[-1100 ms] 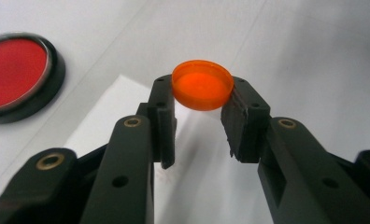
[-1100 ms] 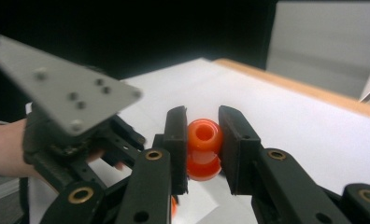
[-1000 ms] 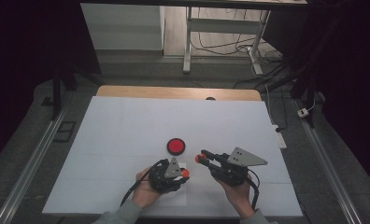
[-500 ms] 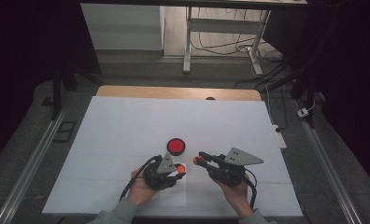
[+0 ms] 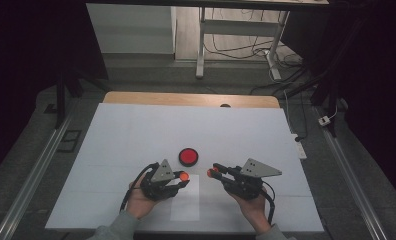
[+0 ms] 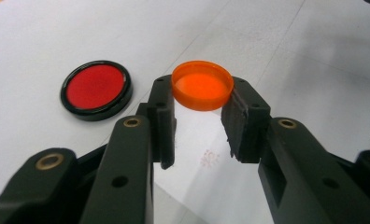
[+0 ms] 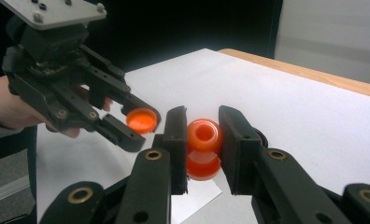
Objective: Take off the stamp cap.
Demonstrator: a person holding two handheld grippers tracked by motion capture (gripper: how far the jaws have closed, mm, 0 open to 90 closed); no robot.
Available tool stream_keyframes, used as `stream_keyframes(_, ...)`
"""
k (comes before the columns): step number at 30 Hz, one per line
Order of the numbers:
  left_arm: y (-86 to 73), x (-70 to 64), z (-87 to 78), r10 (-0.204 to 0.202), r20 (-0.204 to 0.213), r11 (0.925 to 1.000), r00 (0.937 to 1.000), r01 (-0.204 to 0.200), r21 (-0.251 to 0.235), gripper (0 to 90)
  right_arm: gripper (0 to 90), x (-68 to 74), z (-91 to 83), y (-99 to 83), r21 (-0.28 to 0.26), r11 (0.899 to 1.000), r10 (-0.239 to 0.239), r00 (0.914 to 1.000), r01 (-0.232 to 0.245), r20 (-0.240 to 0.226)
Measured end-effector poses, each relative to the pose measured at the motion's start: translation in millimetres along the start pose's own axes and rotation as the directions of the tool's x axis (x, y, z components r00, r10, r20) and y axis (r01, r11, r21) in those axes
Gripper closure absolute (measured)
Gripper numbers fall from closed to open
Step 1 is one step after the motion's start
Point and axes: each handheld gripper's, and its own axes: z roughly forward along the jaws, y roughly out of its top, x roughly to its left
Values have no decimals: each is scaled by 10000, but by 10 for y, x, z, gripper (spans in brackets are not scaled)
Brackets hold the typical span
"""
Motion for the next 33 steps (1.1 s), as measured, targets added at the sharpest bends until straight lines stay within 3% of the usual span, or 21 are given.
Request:
stream_keyframes(20,-318,171,-430,-695,-363,9969,9969,681,-398,653,729,-44,-12,-40,61,9999,110,9999,-111,105)
stream_keyframes(33,-644,207,-720,-1318,-986,9900,9864,1260,-635,653,729,-93,-54,-62,35,9997,226,9993,-227,289)
